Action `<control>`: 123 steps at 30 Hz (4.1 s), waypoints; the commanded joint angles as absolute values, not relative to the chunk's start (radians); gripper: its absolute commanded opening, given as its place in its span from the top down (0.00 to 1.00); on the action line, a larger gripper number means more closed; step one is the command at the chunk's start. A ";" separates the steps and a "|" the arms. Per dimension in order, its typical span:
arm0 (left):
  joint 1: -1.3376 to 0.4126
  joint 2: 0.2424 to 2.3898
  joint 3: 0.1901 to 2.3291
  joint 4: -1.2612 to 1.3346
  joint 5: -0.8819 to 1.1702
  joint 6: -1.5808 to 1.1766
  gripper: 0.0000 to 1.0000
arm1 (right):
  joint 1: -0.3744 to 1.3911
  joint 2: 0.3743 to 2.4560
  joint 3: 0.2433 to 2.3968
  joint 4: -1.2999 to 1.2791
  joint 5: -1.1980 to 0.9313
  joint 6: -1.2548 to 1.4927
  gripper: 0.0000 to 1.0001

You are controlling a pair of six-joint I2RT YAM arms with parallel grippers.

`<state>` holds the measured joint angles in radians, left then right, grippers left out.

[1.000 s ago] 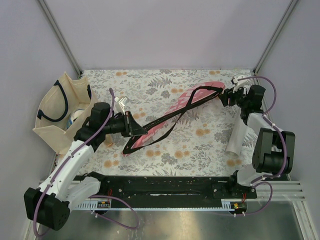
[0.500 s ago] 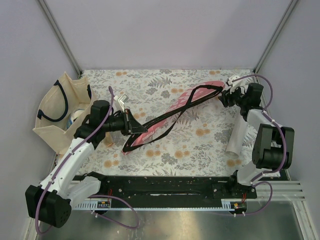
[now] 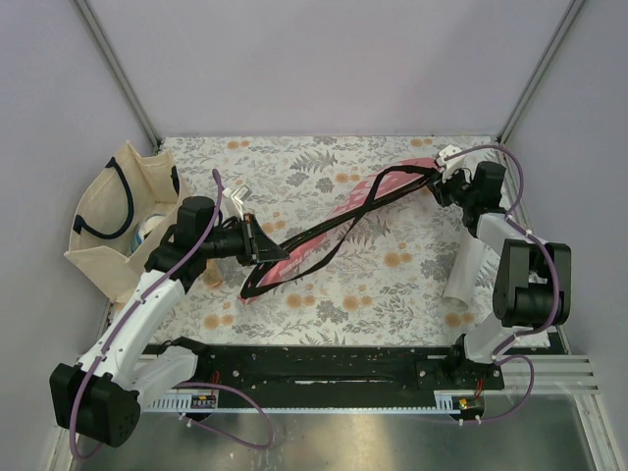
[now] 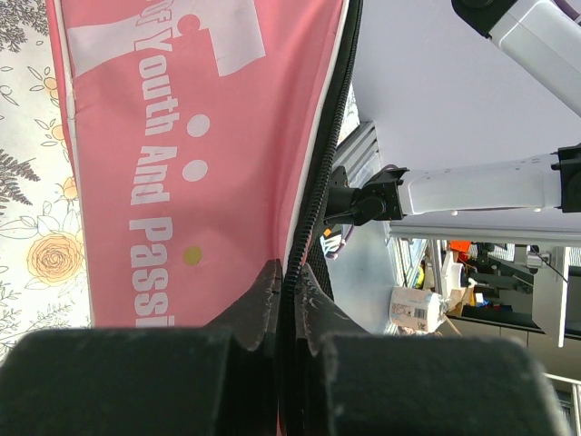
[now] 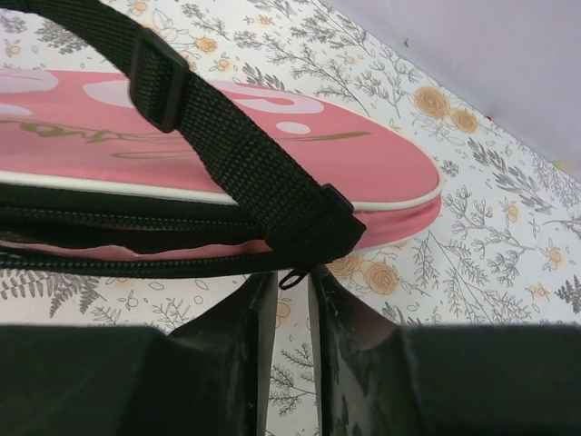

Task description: Pack up the badminton gear

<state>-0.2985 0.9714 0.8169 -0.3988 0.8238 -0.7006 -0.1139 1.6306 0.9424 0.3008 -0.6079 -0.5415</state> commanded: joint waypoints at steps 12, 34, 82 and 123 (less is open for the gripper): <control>-0.291 0.965 0.896 -0.385 0.832 -0.635 1.00 | -0.023 1.576 0.908 0.401 -0.465 -0.474 1.00; -0.293 1.045 0.888 -0.262 0.759 -0.543 1.00 | 0.454 1.236 0.804 0.175 -0.315 -0.174 1.00; -0.334 1.046 0.933 -0.397 0.687 -0.353 0.39 | 0.996 1.319 0.770 0.509 -0.270 0.046 1.00; -0.485 0.540 0.509 -0.190 0.519 0.522 0.32 | 0.825 1.086 0.635 0.489 -0.044 0.173 1.00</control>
